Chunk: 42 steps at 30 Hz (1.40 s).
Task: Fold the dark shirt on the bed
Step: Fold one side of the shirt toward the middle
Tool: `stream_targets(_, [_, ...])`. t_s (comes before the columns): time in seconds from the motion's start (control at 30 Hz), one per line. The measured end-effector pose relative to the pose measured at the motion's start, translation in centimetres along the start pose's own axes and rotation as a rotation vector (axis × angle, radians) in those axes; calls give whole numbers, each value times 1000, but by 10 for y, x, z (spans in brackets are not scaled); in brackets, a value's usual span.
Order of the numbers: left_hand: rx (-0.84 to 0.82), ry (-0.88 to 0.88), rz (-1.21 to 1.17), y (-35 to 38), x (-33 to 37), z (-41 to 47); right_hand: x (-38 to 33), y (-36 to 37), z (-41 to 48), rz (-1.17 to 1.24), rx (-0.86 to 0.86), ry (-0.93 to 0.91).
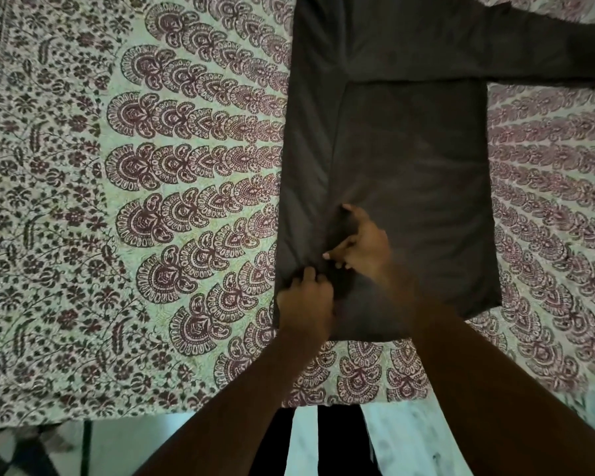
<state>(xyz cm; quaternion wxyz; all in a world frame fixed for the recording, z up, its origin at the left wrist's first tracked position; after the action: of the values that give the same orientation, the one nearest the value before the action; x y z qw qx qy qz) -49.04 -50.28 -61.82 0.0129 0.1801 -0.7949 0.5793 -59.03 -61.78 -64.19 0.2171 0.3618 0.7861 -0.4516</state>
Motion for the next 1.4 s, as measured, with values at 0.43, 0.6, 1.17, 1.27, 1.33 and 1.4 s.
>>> stream_targets(0.43, [230, -88, -76, 3, -56, -1, -48, 26, -17, -721, -68, -1240])
stream_targets(0.6, [254, -67, -37, 23, -70, -14, -41, 27, 34, -982, -163, -1424])
stream_targets(1.17, [332, 205, 54, -24, -43, 41, -120, -3, 141, -1024, -37, -1191])
stream_targets(1.27, [451, 166, -7, -42, -33, 87, -127, 5, 149, -1020, -144, -1373])
stream_targets(1.33, [470, 145, -17, -52, -32, 125, -129, 5, 162, -1037, -176, -1420])
stream_targets(1.4, [448, 157, -29, -60, -35, 163, -139, 0, 183, -1043, -143, -1395])
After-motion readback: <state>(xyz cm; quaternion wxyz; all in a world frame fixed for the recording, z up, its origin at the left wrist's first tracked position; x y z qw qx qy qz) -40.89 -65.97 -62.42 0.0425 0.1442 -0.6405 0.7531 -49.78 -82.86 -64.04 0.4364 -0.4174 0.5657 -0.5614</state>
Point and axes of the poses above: each hand's wrist, its own z-axis towards the middle knuckle, its own y-axis out of the palm, x = y × z, the point moved 6 cm from there along z, towards the middle knuckle, and after that the axes turned 12 degrees about x, right-handed, at the moved point
